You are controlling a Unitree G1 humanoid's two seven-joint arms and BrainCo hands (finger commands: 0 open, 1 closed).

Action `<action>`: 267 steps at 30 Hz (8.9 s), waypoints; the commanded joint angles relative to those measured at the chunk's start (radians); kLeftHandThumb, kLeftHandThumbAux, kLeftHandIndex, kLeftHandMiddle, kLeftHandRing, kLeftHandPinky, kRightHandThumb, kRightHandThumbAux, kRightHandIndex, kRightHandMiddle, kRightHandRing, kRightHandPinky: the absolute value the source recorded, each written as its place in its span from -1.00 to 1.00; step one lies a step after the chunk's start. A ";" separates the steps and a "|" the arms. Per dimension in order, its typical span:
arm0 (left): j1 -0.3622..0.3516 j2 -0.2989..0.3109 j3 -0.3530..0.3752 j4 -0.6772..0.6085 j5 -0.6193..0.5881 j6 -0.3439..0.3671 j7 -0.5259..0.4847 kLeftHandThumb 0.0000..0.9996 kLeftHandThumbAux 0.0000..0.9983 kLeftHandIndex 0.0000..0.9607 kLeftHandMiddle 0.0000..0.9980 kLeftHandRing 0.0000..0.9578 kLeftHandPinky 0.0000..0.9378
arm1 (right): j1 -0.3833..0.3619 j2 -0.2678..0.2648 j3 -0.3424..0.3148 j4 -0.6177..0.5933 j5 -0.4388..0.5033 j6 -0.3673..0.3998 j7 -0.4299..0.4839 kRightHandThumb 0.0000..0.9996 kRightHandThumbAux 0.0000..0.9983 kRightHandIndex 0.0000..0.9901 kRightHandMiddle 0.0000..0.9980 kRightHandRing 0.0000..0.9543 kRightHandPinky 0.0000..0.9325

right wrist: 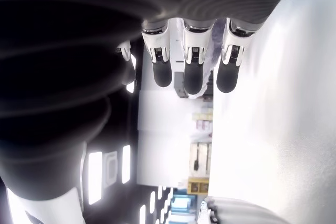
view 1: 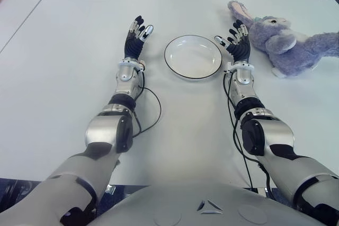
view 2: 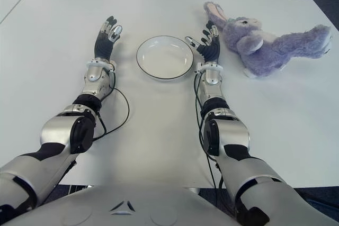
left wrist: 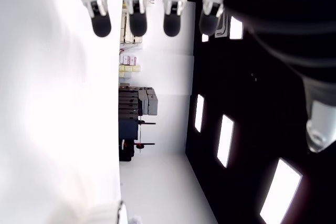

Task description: Put the doll into the plate.

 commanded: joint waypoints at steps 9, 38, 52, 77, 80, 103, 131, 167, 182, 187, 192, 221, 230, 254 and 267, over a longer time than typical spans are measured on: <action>0.253 -0.089 0.006 0.151 -0.002 0.178 0.029 -1.00 -0.01 -1.00 -1.00 -1.00 -1.00 | 0.128 0.018 -0.035 0.129 0.038 0.021 0.025 -0.98 0.67 -0.79 -0.78 -0.75 -0.65; 0.245 -0.116 0.009 0.151 -0.002 0.186 0.045 -1.00 0.02 -1.00 -1.00 -1.00 -1.00 | -0.141 -0.329 -0.024 0.104 0.014 0.049 0.118 -0.89 0.73 -0.82 -0.84 -0.84 -0.80; 0.241 -0.124 0.003 0.151 0.006 0.187 0.054 -1.00 -0.02 -1.00 -1.00 -1.00 -1.00 | -0.202 -0.401 -0.021 0.100 0.016 0.019 0.133 -0.90 0.80 -0.85 -0.85 -0.85 -0.82; 0.233 -0.133 -0.002 0.154 0.009 0.198 0.066 -1.00 0.03 -1.00 -1.00 -1.00 -1.00 | -0.214 -0.488 0.002 0.109 -0.008 0.059 0.160 -1.00 0.82 -0.88 -0.92 -0.93 -0.90; 0.233 -0.133 -0.002 0.154 0.011 0.198 0.065 -1.00 0.04 -1.00 -1.00 -1.00 -1.00 | -0.216 -0.489 0.005 0.112 -0.009 0.070 0.154 -0.98 0.82 -0.88 -0.92 -0.92 -0.90; 0.236 -0.132 -0.007 0.155 0.018 0.193 0.073 -1.00 0.00 -1.00 -1.00 -1.00 -1.00 | -0.345 -0.557 0.030 0.110 -0.042 0.161 0.130 -0.86 0.79 -0.81 -0.86 -0.85 -0.79; 0.231 -0.140 0.006 0.155 0.014 0.202 0.090 -1.00 0.09 -1.00 -1.00 -1.00 -1.00 | -0.497 -0.703 0.272 0.090 -0.299 0.223 0.171 -0.87 0.58 -0.89 -0.94 -0.96 -0.98; 0.227 -0.135 -0.003 0.153 0.023 0.195 0.095 -1.00 -0.01 -1.00 -1.00 -1.00 -1.00 | -0.237 -0.767 0.572 -0.057 -0.568 0.173 0.155 -1.00 0.31 -0.82 -0.98 -1.00 -1.00; 0.227 -0.124 -0.015 0.154 0.042 0.209 0.104 -1.00 0.04 -1.00 -1.00 -1.00 -1.00 | -0.043 -0.857 0.586 -0.279 -0.565 0.174 0.343 -0.86 0.34 -0.80 -1.00 -1.00 -0.96; 0.227 -0.123 -0.010 0.153 0.039 0.209 0.100 -1.00 0.06 -1.00 -1.00 -1.00 -0.99 | 0.071 -0.895 0.559 -0.402 -0.531 0.193 0.403 -0.77 0.31 -0.83 -1.00 -1.00 -0.88; 0.228 -0.123 -0.002 0.153 0.034 0.210 0.095 -1.00 0.07 -1.00 -1.00 -1.00 -0.98 | 0.194 -0.918 0.513 -0.536 -0.482 0.228 0.450 -0.74 0.30 -0.86 -1.00 -1.00 -0.81; 0.234 -0.112 0.051 0.146 -0.022 0.188 0.036 -1.00 -0.03 -1.00 -1.00 -1.00 -0.97 | 0.651 -0.938 0.355 -0.764 -0.338 0.128 0.466 -0.70 0.23 -1.00 -1.00 -1.00 -0.74; 0.232 -0.110 0.053 0.147 -0.017 0.186 0.040 -1.00 -0.04 -1.00 -1.00 -1.00 -0.97 | 0.717 -0.915 0.332 -0.810 -0.337 0.126 0.439 -0.75 0.21 -1.00 -1.00 -1.00 -0.75; 0.227 -0.093 0.031 0.149 0.021 0.205 0.061 -1.00 -0.05 -1.00 -1.00 -1.00 -0.99 | 0.700 -0.646 0.446 -1.021 -0.334 0.157 0.389 -0.73 0.20 -0.98 -1.00 -1.00 -0.85; 0.225 -0.094 0.035 0.149 0.017 0.213 0.067 -1.00 -0.04 -1.00 -1.00 -1.00 -0.99 | 0.639 -0.574 0.459 -0.958 -0.340 0.091 0.363 -0.77 0.20 -0.93 -1.00 -0.98 -0.86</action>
